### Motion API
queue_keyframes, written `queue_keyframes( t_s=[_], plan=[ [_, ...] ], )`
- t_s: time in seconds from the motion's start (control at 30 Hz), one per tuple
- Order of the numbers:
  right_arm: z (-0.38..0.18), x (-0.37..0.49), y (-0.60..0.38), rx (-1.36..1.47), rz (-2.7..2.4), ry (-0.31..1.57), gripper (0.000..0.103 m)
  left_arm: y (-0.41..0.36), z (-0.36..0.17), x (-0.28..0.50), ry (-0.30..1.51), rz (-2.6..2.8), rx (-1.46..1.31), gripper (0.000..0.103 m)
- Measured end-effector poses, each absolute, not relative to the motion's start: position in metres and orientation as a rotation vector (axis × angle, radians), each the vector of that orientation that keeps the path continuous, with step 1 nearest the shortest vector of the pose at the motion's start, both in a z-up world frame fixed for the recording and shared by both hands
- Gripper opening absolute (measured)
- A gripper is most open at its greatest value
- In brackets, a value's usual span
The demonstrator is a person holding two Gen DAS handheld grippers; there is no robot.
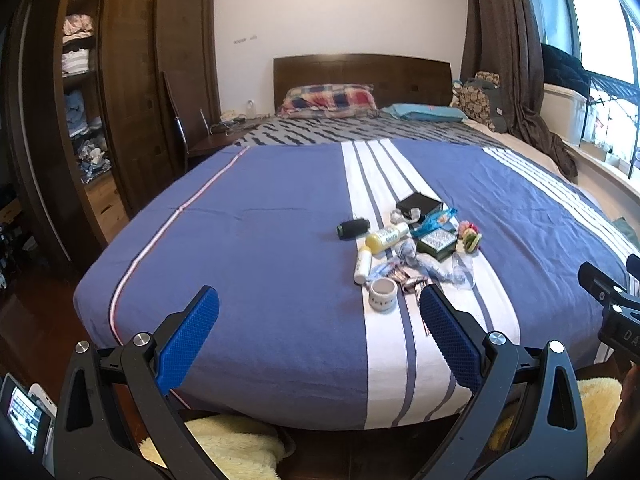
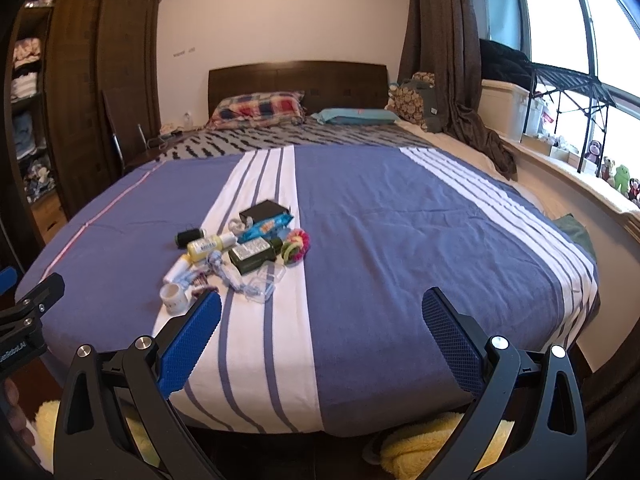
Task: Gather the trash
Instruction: 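Grasp the white tape roll with the left tool while the right tool grasps the clear plastic box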
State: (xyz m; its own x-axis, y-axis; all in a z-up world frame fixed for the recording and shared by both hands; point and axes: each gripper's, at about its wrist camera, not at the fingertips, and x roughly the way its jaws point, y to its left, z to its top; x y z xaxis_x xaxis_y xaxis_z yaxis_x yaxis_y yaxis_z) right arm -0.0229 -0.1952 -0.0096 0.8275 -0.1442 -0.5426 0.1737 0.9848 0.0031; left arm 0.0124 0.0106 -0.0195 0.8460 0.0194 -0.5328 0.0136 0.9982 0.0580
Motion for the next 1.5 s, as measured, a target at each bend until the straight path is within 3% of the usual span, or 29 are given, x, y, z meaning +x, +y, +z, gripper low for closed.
queue_keyframes(
  t_s=[0.27, 0.7, 0.97, 1.07, 1.17, 1.43, 1.5],
  plan=[
    [-0.04, 0.001, -0.188, -0.01, -0.178, 0.573, 0.1, 0.003, -0.056, 0.035, 0.614, -0.042, 0.137, 0.096],
    [-0.075, 0.068, -0.189, 0.119, -0.072, 0.711, 0.1, -0.004, -0.105, 0.089, 0.718, -0.12, 0.123, 0.095],
    [-0.09, 0.116, -0.185, 0.141, -0.088, 0.756, 0.099, -0.008, -0.123, 0.122, 0.76, -0.189, 0.085, 0.084],
    [-0.093, 0.131, -0.186, 0.176, -0.061, 0.784, 0.076, -0.011, -0.125, 0.129, 0.767, -0.224, 0.079, 0.071],
    [-0.096, 0.143, -0.179, 0.158, -0.057, 0.813, 0.073, -0.015, -0.126, 0.135, 0.777, -0.254, 0.081, 0.066],
    [-0.112, 0.159, -0.177, 0.155, -0.056, 0.876, 0.059, -0.03, -0.14, 0.153, 0.817, -0.295, 0.098, 0.04],
    [-0.112, 0.161, -0.178, 0.149, -0.058, 0.873, 0.043, -0.033, -0.141, 0.155, 0.817, -0.304, 0.102, 0.033]
  ],
)
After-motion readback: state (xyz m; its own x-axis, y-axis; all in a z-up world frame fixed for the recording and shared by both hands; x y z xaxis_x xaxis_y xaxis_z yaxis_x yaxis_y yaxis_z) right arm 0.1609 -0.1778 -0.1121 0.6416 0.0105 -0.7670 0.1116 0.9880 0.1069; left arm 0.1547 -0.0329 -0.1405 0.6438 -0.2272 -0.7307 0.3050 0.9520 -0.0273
